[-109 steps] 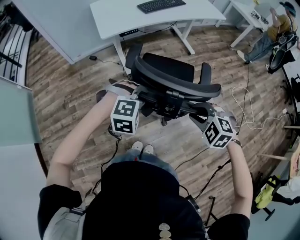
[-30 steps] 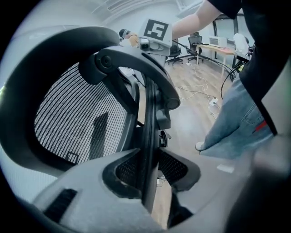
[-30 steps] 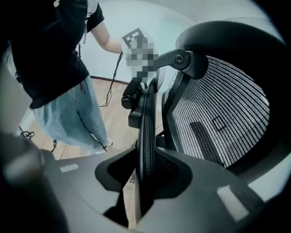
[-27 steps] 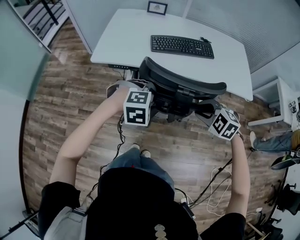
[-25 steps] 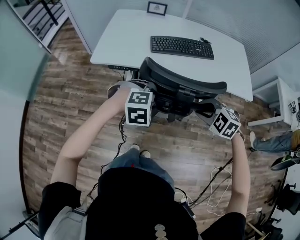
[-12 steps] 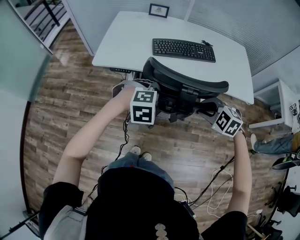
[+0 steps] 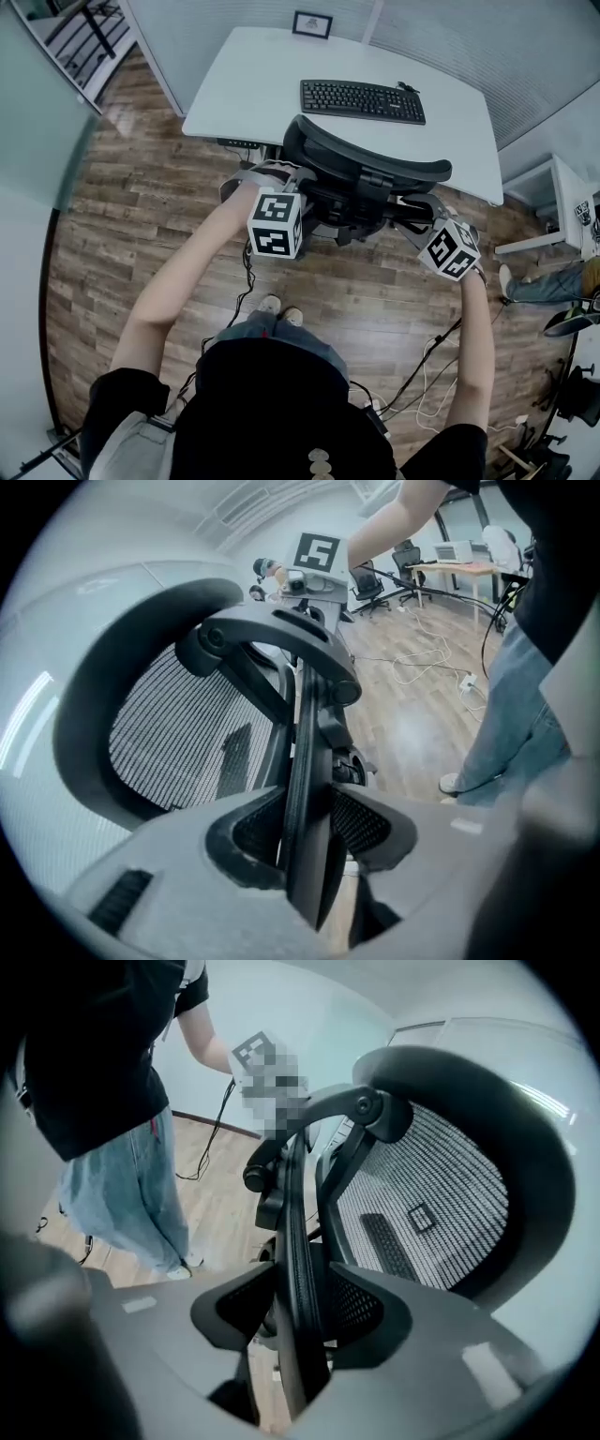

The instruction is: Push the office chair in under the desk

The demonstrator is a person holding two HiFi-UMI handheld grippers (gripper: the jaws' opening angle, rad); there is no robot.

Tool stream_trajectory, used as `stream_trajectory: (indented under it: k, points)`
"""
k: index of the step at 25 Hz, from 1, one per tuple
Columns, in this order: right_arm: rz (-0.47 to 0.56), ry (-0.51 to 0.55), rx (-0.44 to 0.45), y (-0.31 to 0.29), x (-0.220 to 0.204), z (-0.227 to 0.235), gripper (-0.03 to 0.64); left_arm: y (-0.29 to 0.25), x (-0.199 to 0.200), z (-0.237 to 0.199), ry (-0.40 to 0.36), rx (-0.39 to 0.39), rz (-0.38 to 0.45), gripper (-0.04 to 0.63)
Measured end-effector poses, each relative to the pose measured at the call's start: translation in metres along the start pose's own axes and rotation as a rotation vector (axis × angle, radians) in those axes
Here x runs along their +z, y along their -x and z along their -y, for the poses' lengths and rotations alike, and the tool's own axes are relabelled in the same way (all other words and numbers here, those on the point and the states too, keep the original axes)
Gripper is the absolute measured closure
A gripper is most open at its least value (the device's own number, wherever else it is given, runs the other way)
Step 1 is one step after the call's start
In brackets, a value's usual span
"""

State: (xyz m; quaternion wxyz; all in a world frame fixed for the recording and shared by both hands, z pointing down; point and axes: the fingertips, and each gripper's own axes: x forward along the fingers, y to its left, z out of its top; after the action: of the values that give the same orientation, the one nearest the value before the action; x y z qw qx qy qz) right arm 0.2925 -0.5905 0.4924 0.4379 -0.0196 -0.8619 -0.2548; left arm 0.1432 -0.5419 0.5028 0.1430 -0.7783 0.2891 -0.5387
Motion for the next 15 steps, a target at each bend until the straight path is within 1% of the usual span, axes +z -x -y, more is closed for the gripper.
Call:
stream_trajectory:
  k: [2, 4, 6, 7, 9, 12, 15]
  points:
    - [0.026, -0.023, -0.053, 0.01, 0.006, 0.003, 0.439, 0.009, 0.002, -0.003, 0.01, 0.061, 0.038, 0.43]
    - [0.073, -0.06, -0.112, 0.024, 0.015, 0.005, 0.439, 0.022, 0.005, -0.006, 0.036, 0.116, 0.089, 0.432]
    - [0.149, -0.13, -0.179, 0.039, 0.026, 0.007, 0.439, 0.037, 0.008, -0.01, 0.067, 0.181, 0.139, 0.442]
    - [0.197, -0.176, -0.217, 0.047, 0.031, 0.008, 0.44, 0.046, 0.009, -0.014, 0.093, 0.222, 0.169, 0.458]
    - [0.309, -0.279, -0.3, 0.064, 0.04, 0.012, 0.455, 0.066, 0.01, -0.023, 0.184, 0.317, 0.243, 0.498]
    - [0.487, -0.461, -0.437, 0.09, 0.045, 0.019, 0.492, 0.1, 0.008, -0.04, 0.39, 0.458, 0.388, 0.578]
    - [0.634, -0.604, -0.593, 0.113, 0.044, 0.025, 0.553, 0.125, 0.006, -0.054, 0.579, 0.545, 0.522, 0.588]
